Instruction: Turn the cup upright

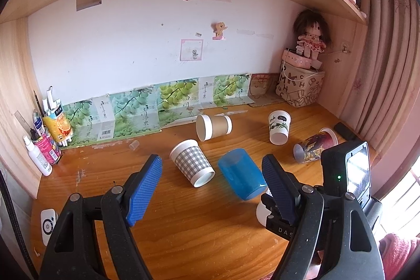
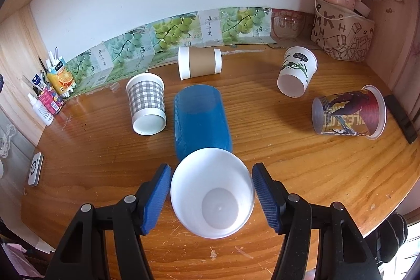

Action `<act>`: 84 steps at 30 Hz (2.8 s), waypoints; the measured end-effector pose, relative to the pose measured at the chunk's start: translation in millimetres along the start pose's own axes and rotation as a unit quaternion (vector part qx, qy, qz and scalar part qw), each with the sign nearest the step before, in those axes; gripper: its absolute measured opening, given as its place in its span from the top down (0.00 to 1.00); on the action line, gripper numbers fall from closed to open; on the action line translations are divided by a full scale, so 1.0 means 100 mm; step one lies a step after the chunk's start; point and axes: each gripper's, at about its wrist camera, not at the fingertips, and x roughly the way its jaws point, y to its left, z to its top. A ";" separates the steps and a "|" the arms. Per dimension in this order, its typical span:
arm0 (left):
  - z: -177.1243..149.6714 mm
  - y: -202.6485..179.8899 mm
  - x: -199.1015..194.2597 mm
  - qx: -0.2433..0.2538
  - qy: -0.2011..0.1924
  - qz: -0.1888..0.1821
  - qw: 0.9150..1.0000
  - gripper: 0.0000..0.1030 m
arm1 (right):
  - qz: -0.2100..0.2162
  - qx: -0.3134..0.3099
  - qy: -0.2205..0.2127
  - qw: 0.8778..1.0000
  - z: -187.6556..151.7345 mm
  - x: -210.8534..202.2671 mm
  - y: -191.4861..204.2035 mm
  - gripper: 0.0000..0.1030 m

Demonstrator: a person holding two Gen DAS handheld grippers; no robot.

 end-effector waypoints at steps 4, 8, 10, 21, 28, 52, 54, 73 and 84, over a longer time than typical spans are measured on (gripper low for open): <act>0.00 0.03 0.02 -0.018 0.008 -0.006 1.000 0.21 | 0.005 -0.001 -0.003 1.000 -0.01 -0.03 -0.01 0.37; -0.02 0.04 0.04 -0.034 0.019 -0.009 0.999 0.21 | 0.018 0.002 -0.020 1.000 0.00 -0.13 -0.04 0.37; -0.03 0.03 0.04 -0.040 0.022 -0.008 0.999 0.21 | 0.026 0.004 -0.030 0.999 0.01 -0.20 -0.06 0.37; -0.21 -0.15 0.06 -0.074 0.070 0.004 0.995 0.21 | 0.047 0.042 -0.063 0.996 0.02 -0.61 -0.33 0.28; -0.26 -0.38 -0.07 -0.084 0.087 0.023 0.992 0.21 | 0.048 0.050 -0.065 0.996 0.00 -0.84 -0.60 0.25; -0.10 -1.26 -0.96 -0.145 0.034 0.100 0.984 0.01 | 0.105 0.046 -0.071 0.991 -0.10 -1.99 -1.27 0.21; -0.06 -1.29 -1.06 -0.143 0.020 0.111 0.983 0.01 | 0.107 0.046 -0.083 0.990 -0.10 -2.17 -1.29 0.20; 0.08 -1.56 -1.58 -0.114 -0.094 0.164 0.975 0.00 | 0.098 -0.039 -0.206 0.973 -0.21 -2.95 -1.16 0.13; 0.13 -1.72 -1.65 -0.087 -0.135 0.163 0.973 0.00 | 0.098 -0.048 -0.231 0.967 -0.20 -3.02 -1.19 0.00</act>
